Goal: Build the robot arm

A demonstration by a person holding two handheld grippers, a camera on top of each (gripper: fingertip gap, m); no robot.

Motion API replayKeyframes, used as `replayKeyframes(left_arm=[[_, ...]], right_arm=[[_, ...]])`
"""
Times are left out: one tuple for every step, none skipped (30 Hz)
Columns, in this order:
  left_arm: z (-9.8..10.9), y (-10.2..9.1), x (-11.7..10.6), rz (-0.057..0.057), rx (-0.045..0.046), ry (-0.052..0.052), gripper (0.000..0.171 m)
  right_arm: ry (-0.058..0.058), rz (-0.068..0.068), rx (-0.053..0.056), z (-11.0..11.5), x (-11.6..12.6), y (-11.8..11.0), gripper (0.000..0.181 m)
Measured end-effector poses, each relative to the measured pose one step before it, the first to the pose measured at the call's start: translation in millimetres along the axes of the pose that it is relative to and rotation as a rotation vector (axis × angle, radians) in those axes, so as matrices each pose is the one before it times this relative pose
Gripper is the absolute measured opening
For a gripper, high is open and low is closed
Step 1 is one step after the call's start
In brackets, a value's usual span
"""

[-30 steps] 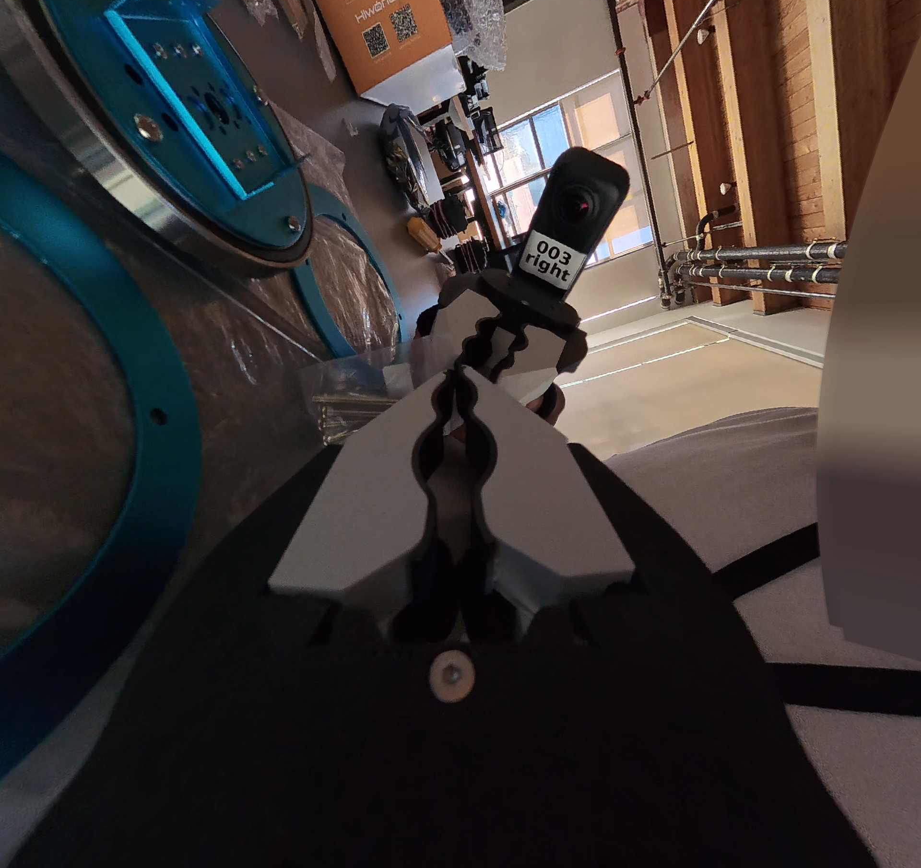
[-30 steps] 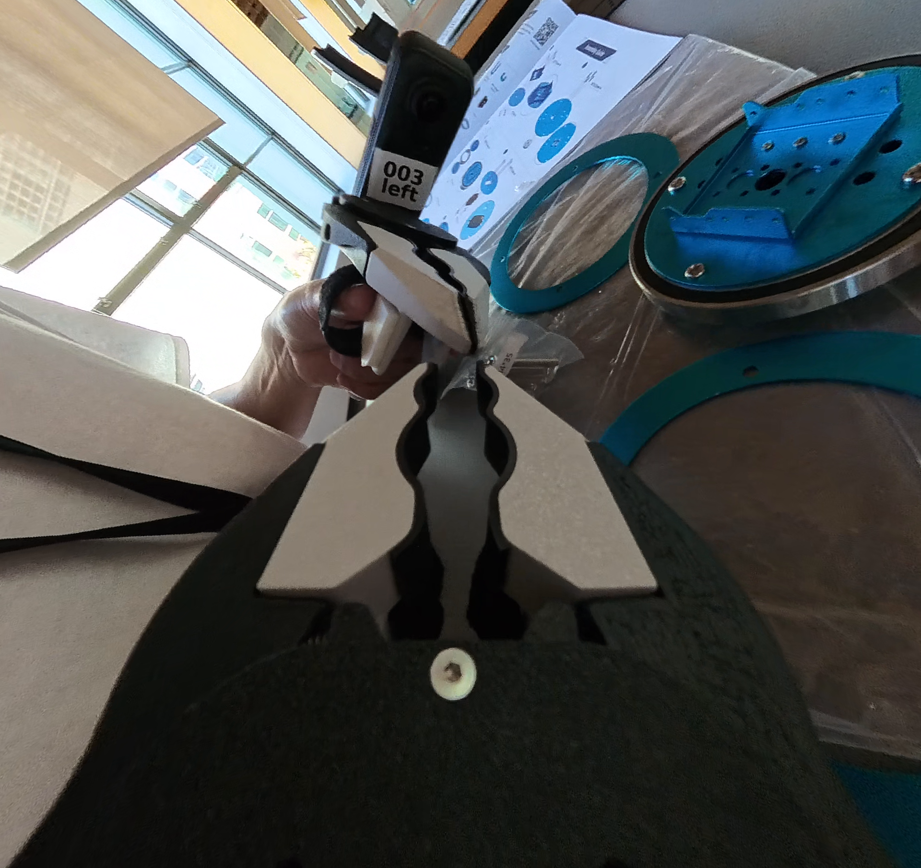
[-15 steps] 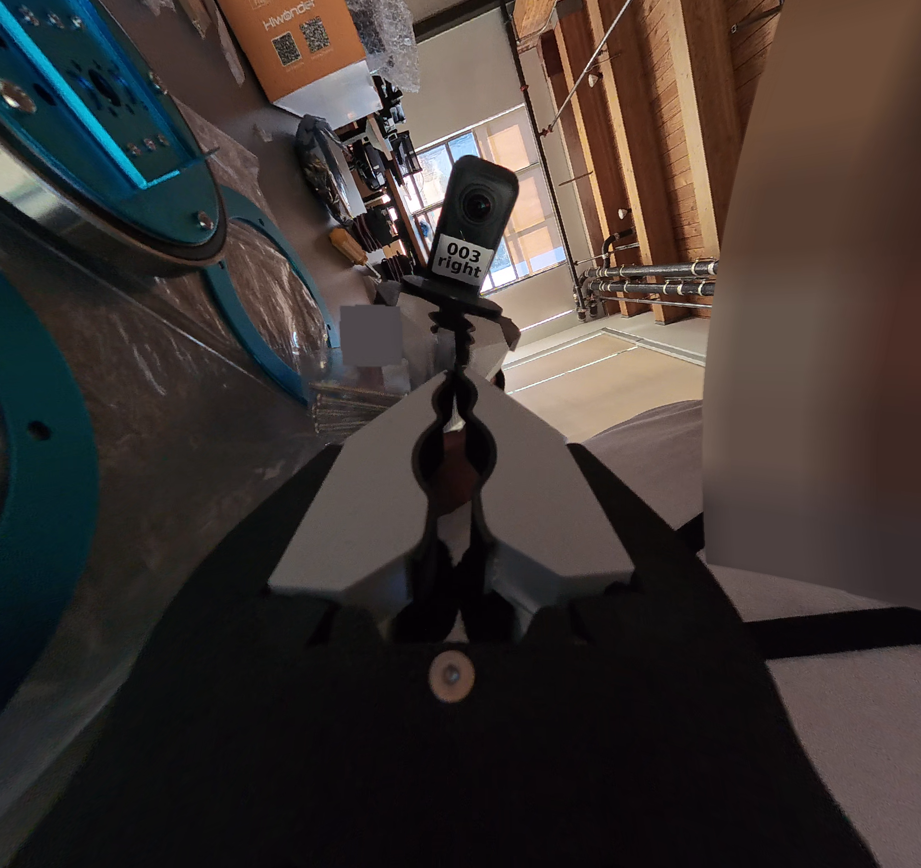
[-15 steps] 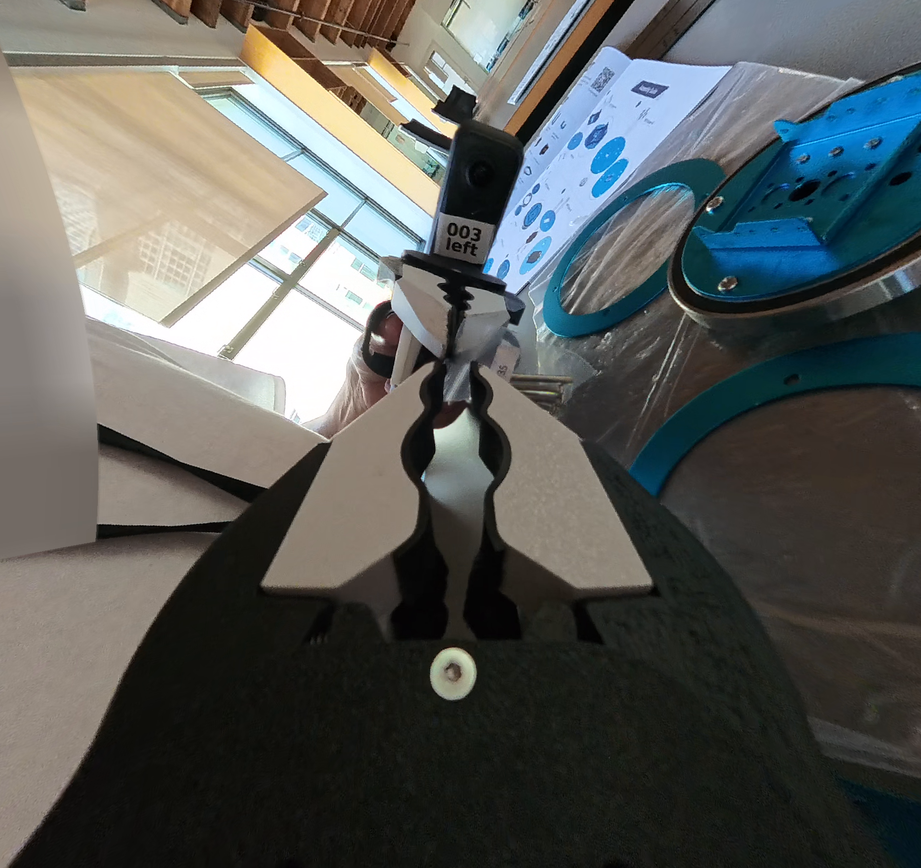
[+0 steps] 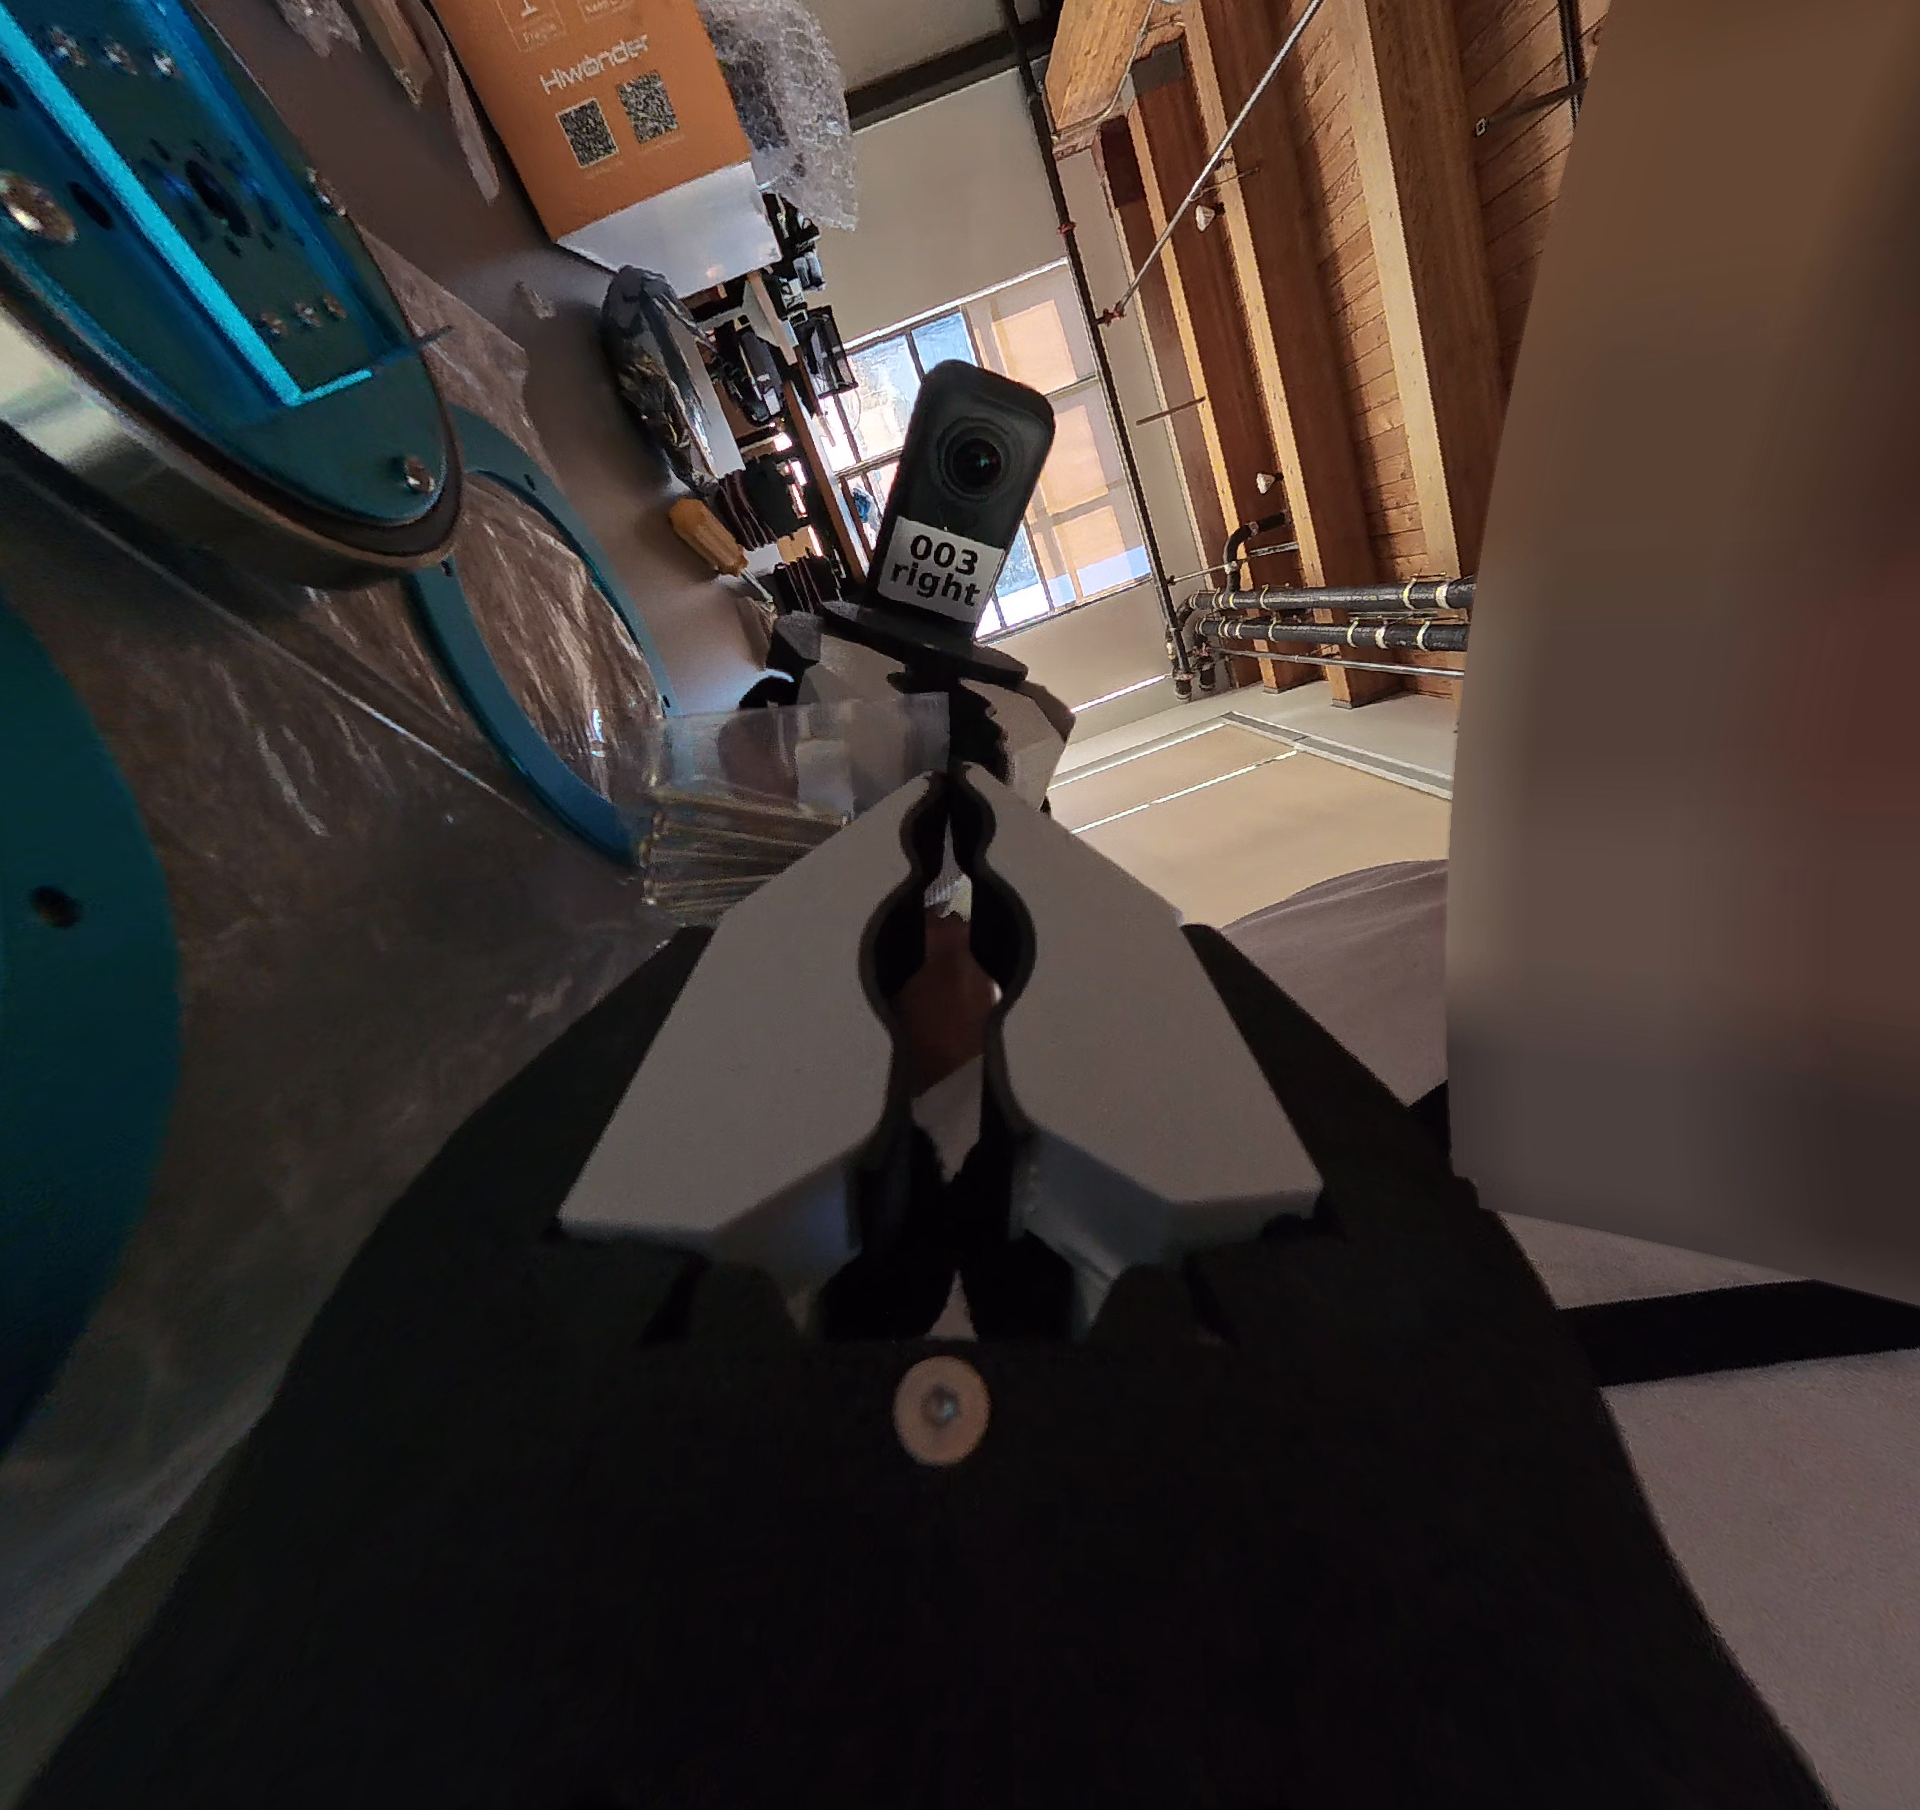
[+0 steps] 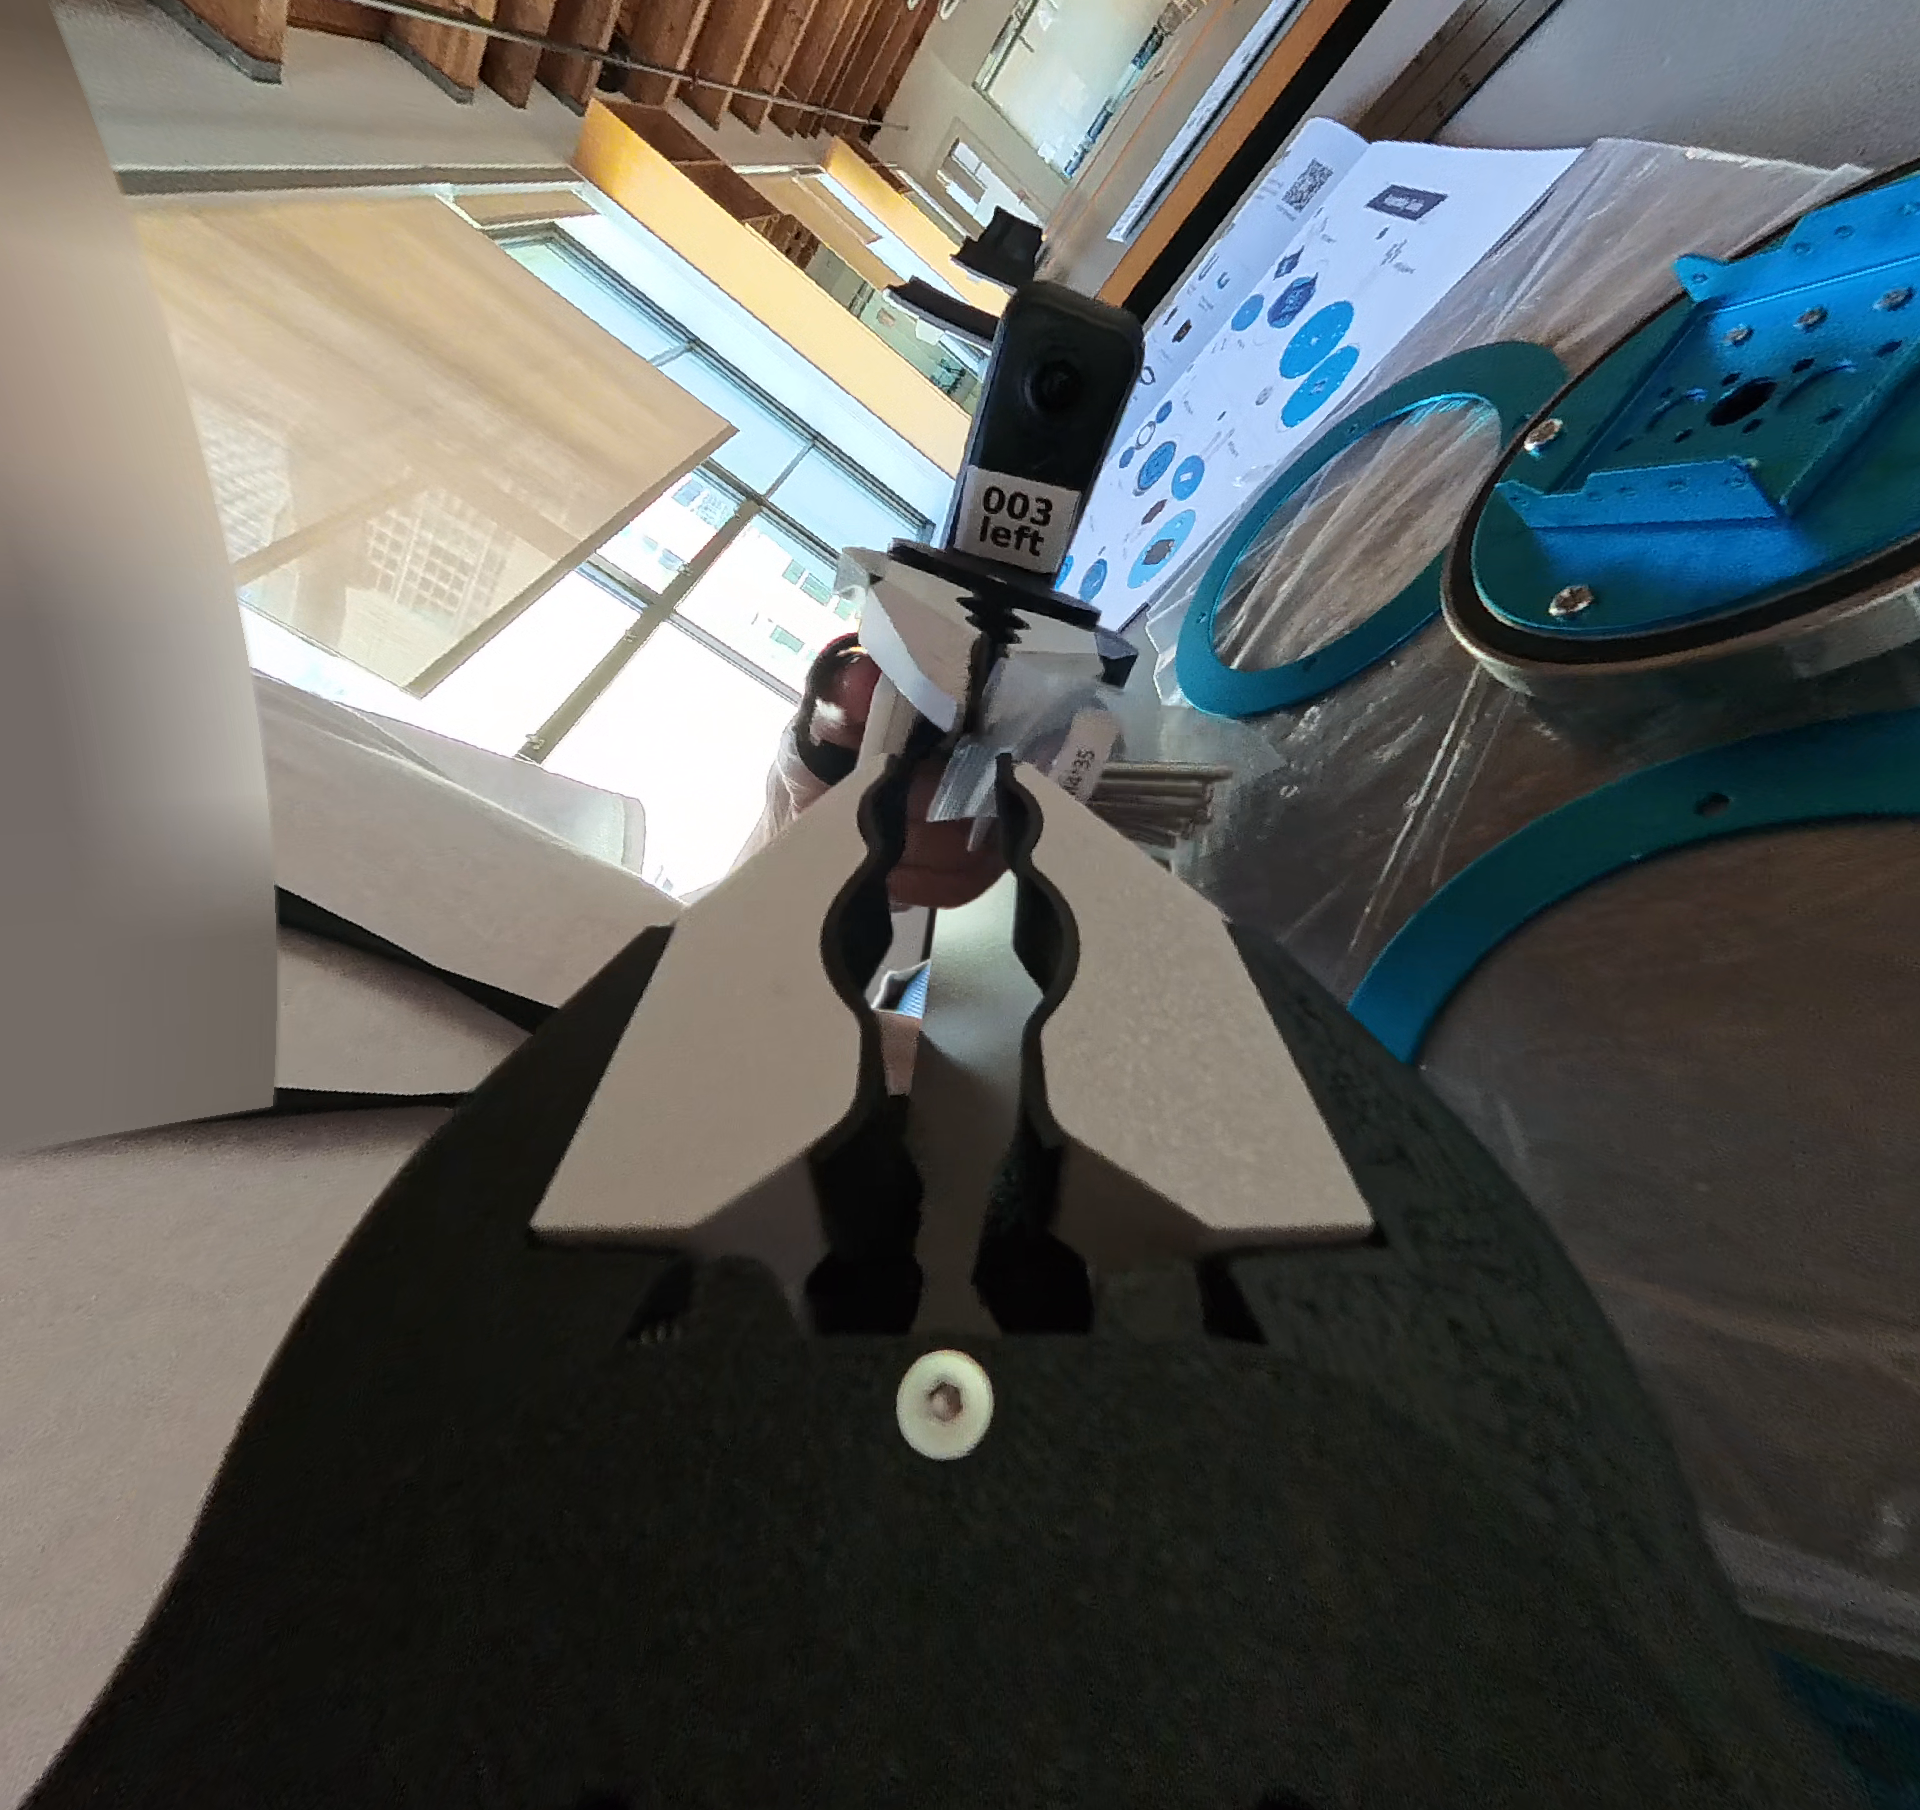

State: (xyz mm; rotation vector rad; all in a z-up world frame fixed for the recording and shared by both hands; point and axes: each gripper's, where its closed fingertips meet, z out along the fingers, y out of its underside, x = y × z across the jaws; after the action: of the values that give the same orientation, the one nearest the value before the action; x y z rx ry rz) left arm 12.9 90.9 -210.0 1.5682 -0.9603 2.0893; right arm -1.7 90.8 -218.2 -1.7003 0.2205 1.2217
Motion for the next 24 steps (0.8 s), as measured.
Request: replayKeyframes(left_arm=[[0.74,0.42,1.30,-0.0025,-0.00036,0.0081,0.000],[0.80,0.30,1.27,-0.0017,0.00007,0.0070,0.000],[0.67,0.07,1.08,-0.0019,0.00119,0.0055,0.000],[0.35,-0.21,0.35,-0.0012,0.00182,0.0014,0.000],[0.52,0.31,0.50,0.0004,-0.00195,0.0030,0.000],[0.63,0.85,1.00,-0.0015,-0.00479,0.0073,0.000],[0.64,0.20,0.81,-0.0029,0.00021,0.0047,0.000],[0.29,-0.03,0.34,-0.0006,0.00216,0.0017,0.000],[0.05,0.25,-0.05,-0.0001,-0.00054,-0.0014,0.000],[-0.20,0.14,-0.57,0.0023,-0.00171,-0.0051,0.000],[-0.51,-0.03,-1.46,0.0039,-0.00127,-0.0117,0.000],[-0.94,-0.14,-1.95,0.0049,-0.00065,-0.0167,0.000],[-1.72,-0.40,-1.89,0.0085,-0.00201,-0.0195,0.000],[-3.23,-1.05,-1.76,0.0157,-0.00008,-0.0238,0.000],[-5.27,-2.23,-3.01,0.0230,0.00723,-0.0389,0.000],[-6.89,-2.45,-4.56,0.0292,0.00914,-0.0542,0.000],[-7.79,-1.44,-5.42,0.0343,0.00209,-0.0617,0.000],[-8.14,-0.21,-6.37,0.0417,-0.00502,-0.0676,0.000],[-8.22,0.42,-7.18,0.0442,-0.00679,-0.0715,0.000],[-7.69,0.62,-7.36,0.0381,-0.00460,-0.0680,0.000],[-6.63,0.97,-6.80,0.0295,-0.00383,-0.0581,0.002],[-5.37,1.52,-5.87,0.0192,-0.00532,-0.0458,0.004],[-4.03,1.61,-3.95,0.0099,-0.00380,-0.0297,0.006],[-3.07,1.04,-2.00,0.0055,0.00282,-0.0148,0.008]], right_arm=[[-0.0080,0.0078,0.0047,-0.25,-0.92,-0.82,0.015],[-0.0022,0.0046,0.0034,-0.36,0.03,-0.52,0.012],[0.0027,0.0023,0.0012,-0.52,0.63,-0.23,0.008],[0.0007,-0.0003,0.0035,-0.32,0.15,-0.55,0.008],[0.0016,0.0012,0.0014,-0.18,0.24,-0.17,0.007],[0.0063,0.0004,0.0006,-0.04,0.81,-0.04,0.005],[-0.0004,-0.0031,-0.0009,0.00,-0.05,0.07,0.004],[-0.0052,0.0019,-0.0001,-0.15,-0.94,-0.06,0.000],[-0.0008,0.0003,-0.0015,-0.17,0.08,0.27,0.000],[0.0019,0.0027,-0.0035,-0.09,0.39,0.57,0.000],[0.0027,0.0008,-0.0007,-0.13,0.37,0.21,0.000],[0.0107,-0.0021,-0.0006,-0.29,1.54,0.23,0.000],[0.0126,-0.0008,-0.0004,-0.24,1.96,0.04,0.000],[0.0197,0.0032,-0.0022,-0.37,3.37,0.19,0.000],[0.0341,0.0005,-0.0052,-0.37,5.37,0.68,0.000],[0.0305,-0.0115,-0.0045,0.15,3.83,0.53,0.000],[0.0166,-0.0258,-0.0051,0.85,0.31,0.73,0.000],[0.0196,-0.0524,-0.0208,2.46,-0.89,2.77,0.003],[0.0475,-0.0766,-0.0342,3.86,1.16,4.08,0.006],[0.0608,-0.0957,-0.0360,5.34,1.46,3.25,0.011],[0.0547,-0.1063,-0.0427,6.56,-0.17,3.12,0.017],[0.0526,-0.0945,-0.0559,7.44,-0.33,4.02,0.023],[0.0542,-0.0716,-0.0677,7.68,0.42,4.63,0.028],[0.0375,-0.0650,-0.0585,7.19,-1.40,2.91,0.030]])
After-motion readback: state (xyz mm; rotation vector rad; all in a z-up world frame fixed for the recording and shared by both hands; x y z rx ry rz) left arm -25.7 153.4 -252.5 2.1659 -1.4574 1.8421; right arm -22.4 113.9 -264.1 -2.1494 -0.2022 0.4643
